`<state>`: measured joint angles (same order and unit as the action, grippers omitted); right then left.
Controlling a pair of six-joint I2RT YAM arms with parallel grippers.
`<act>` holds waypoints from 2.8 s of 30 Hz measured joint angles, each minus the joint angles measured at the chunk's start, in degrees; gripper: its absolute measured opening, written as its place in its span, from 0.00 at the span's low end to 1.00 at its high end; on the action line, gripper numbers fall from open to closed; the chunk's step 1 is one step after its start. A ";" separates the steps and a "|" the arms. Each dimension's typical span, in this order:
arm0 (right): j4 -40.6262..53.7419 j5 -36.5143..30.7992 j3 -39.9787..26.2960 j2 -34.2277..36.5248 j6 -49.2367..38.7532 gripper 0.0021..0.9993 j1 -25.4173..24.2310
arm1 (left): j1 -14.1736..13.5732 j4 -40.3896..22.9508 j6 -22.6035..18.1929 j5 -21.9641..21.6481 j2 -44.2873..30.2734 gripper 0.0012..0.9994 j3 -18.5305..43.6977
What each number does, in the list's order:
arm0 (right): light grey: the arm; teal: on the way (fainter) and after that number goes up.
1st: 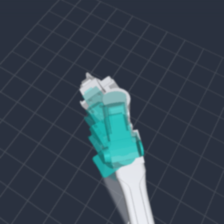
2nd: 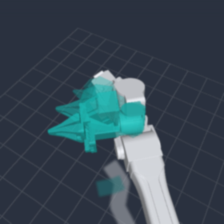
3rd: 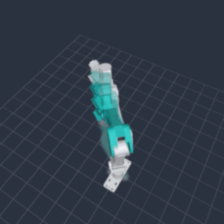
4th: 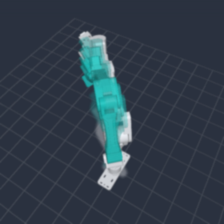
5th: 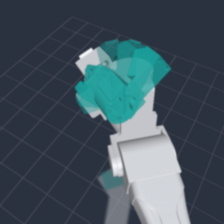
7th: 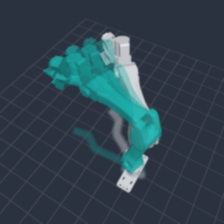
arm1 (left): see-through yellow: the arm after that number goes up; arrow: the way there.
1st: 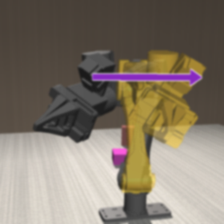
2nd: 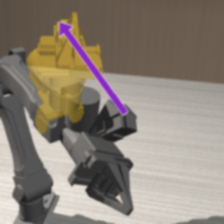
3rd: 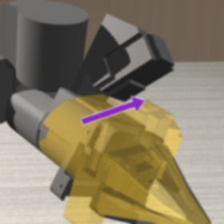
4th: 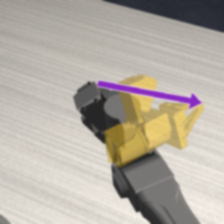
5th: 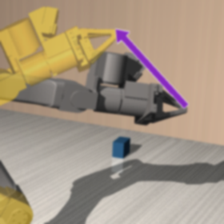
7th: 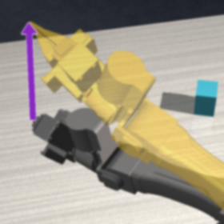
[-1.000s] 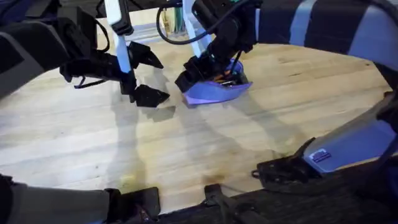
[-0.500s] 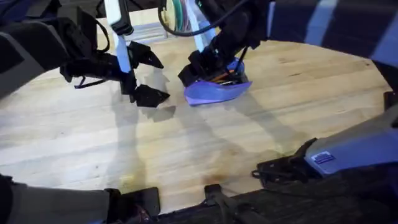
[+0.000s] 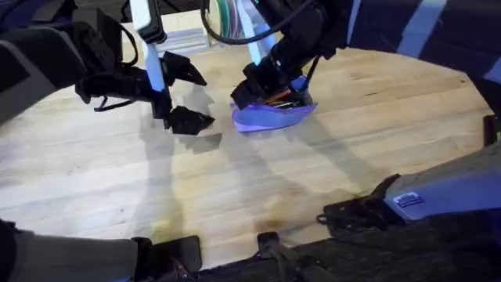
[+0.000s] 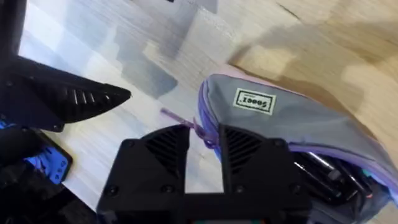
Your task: Unzip the bag, pick up the pens from the table one at a time and place them inside, then zip the bag closed.
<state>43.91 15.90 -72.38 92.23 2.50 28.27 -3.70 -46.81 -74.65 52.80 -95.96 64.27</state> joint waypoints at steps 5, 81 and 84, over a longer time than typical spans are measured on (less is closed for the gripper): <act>0.14 0.00 0.00 0.00 -1.52 0.05 0.00 | 0.00 -0.04 0.00 0.64 0.00 0.99 0.00; 6.58 -1.95 0.00 -7.61 -4.02 0.03 -12.79 | -11.82 14.30 5.51 12.39 -12.74 0.04 0.00; 7.04 -3.08 0.00 -7.74 -4.04 0.03 -17.14 | -11.80 13.80 5.51 11.45 -12.87 0.04 -0.07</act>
<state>50.96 12.82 -72.38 84.49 -1.54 11.13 -15.51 -33.01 -69.14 64.25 -108.83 64.20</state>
